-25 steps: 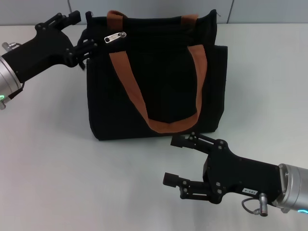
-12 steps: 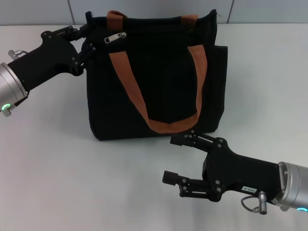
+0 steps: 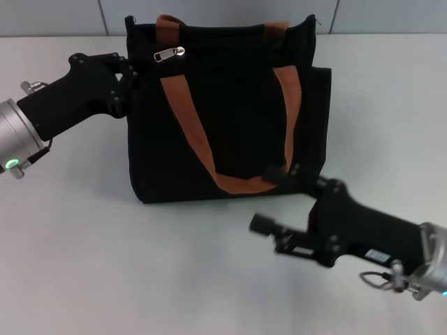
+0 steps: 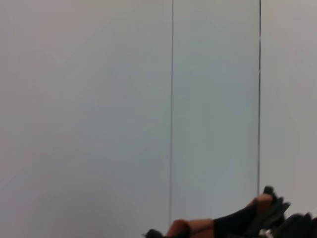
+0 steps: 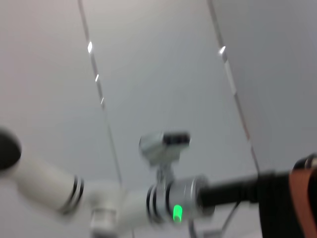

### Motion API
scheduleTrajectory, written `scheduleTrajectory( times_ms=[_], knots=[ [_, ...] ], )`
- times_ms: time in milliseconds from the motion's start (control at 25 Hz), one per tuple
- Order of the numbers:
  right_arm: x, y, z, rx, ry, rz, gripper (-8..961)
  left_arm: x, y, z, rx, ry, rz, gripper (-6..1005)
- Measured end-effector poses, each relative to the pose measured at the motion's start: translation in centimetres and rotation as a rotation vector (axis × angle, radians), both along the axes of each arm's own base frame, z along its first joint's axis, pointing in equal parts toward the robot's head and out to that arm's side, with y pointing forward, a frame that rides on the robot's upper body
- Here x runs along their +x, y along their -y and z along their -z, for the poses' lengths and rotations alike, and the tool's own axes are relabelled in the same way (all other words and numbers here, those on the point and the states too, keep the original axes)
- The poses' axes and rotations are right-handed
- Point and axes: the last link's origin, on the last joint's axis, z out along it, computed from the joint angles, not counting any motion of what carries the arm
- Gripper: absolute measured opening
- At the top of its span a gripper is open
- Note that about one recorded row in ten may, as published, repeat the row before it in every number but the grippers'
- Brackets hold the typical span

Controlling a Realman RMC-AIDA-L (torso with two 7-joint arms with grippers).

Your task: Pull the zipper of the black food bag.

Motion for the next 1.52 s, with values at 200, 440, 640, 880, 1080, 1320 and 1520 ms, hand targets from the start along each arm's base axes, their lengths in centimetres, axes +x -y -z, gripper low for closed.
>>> scheduleTrajectory(
  times_ms=[200, 440, 640, 880, 1080, 1320, 1520],
  knots=[
    [-1.4, -0.9, -3.3, -0.161, -0.305, 0.127, 775, 0.6, 0.4, -0.2, -0.057, 0.079, 0.0, 36],
    [-3.2, -6.9, -4.2, -0.347, -0.375, 0.326, 772, 1.9, 0.6, -0.5, -0.085, 0.166, 0.04, 19],
    [-4.5, -8.7, -3.5, -0.35, -0.338, 0.336, 769, 2.6, 0.4, -0.8, -0.11, 0.213, 0.044, 19],
    [-5.9, -10.0, -2.6, -0.365, -0.29, 0.333, 766, 3.8, 0.1, 0.5, -0.178, 0.184, 0.068, 19],
    [-6.6, -10.8, -1.6, -0.376, -0.242, 0.35, 763, 4.5, -0.5, 0.9, -0.191, 0.174, 0.074, 19],
    [-6.1, -10.6, -1.6, -0.365, -0.233, 0.362, 760, 4.8, -0.7, 0.9, -0.194, 0.172, 0.082, 19],
    [-5.5, -10.7, -2.7, -0.305, -0.235, 0.336, 758, 5.0, -0.7, 0.8, -0.194, 0.175, 0.091, 19]
  ],
)
